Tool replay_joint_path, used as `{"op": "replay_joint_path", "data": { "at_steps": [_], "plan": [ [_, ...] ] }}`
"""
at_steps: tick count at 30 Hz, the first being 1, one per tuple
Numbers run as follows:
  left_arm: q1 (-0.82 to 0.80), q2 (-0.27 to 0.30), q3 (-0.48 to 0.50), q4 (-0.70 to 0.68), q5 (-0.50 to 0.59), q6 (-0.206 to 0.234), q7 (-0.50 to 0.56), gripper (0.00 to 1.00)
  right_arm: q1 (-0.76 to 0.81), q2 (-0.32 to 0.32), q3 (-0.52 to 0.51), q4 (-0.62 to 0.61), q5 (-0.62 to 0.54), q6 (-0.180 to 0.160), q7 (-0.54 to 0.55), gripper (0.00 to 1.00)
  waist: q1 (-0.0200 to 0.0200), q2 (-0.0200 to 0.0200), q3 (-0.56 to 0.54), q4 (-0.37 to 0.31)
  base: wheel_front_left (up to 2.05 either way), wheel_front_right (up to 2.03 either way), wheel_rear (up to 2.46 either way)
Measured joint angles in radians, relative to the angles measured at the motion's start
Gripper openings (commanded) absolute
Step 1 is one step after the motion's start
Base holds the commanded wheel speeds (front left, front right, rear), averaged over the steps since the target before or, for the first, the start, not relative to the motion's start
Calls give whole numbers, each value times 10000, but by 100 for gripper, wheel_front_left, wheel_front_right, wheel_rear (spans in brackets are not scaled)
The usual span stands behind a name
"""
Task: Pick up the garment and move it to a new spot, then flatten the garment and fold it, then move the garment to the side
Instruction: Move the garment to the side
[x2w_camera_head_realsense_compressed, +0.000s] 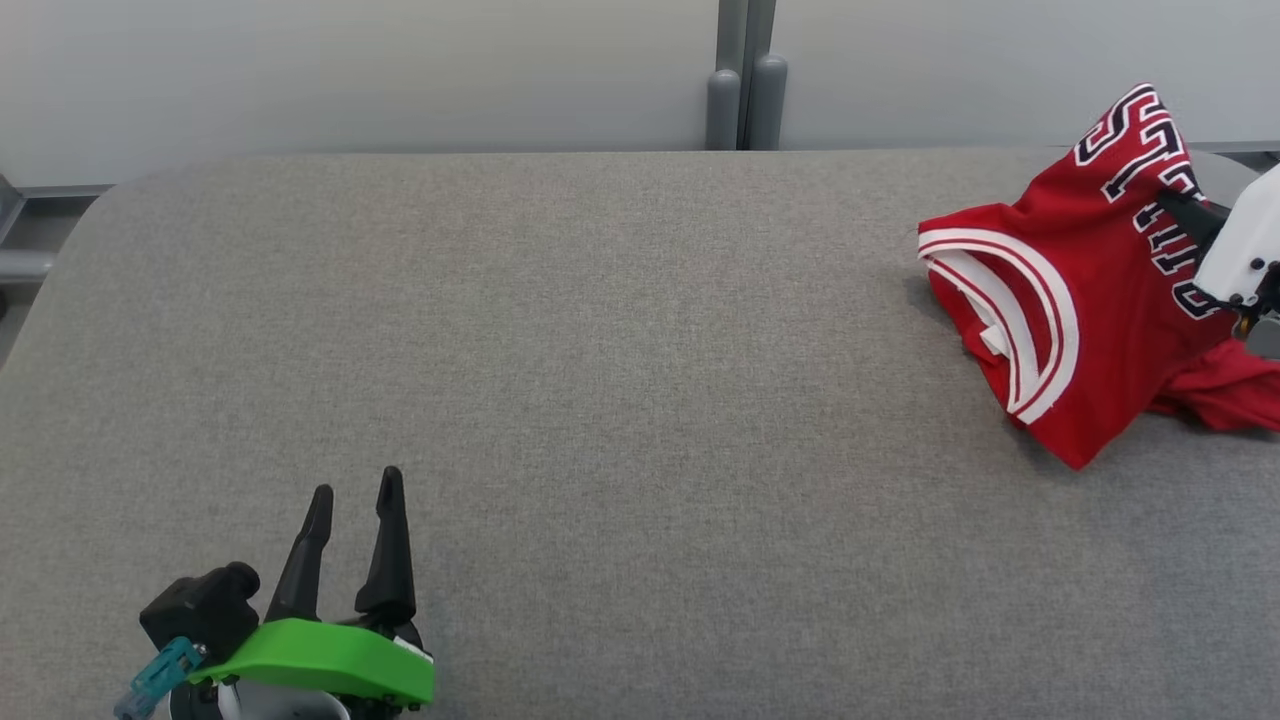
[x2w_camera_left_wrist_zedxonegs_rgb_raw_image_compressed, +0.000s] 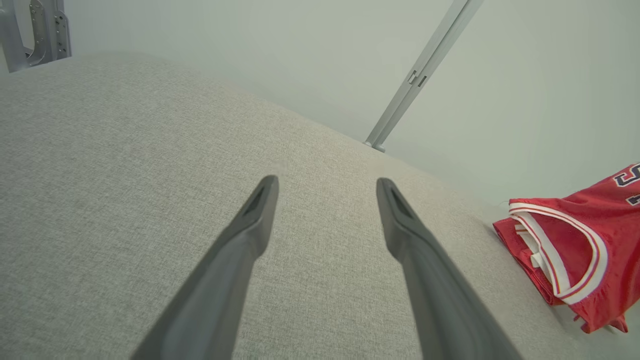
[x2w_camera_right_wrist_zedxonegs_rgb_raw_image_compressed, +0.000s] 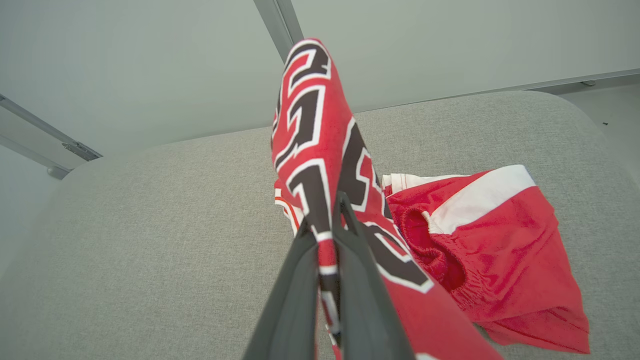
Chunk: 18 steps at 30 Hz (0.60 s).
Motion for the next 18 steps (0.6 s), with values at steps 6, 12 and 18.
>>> {"op": "replay_joint_path", "data": {
  "at_steps": [6,12,18],
  "plan": [
    [-3,12,-56,-75,73,0,86,100,-147,-341,-178,288,-157,-447,61,0,0,0,235,88,0,0,0],
    [-19,105,-63,-230,165,2,174,100,-535,-759,-226,502,-527,-807,56,0,0,0,541,171,0,0,0],
    [-94,226,-217,-441,311,2,360,100,-604,-1081,10,874,-1043,-1072,54,0,0,0,913,251,0,0,0]
  ]
}}
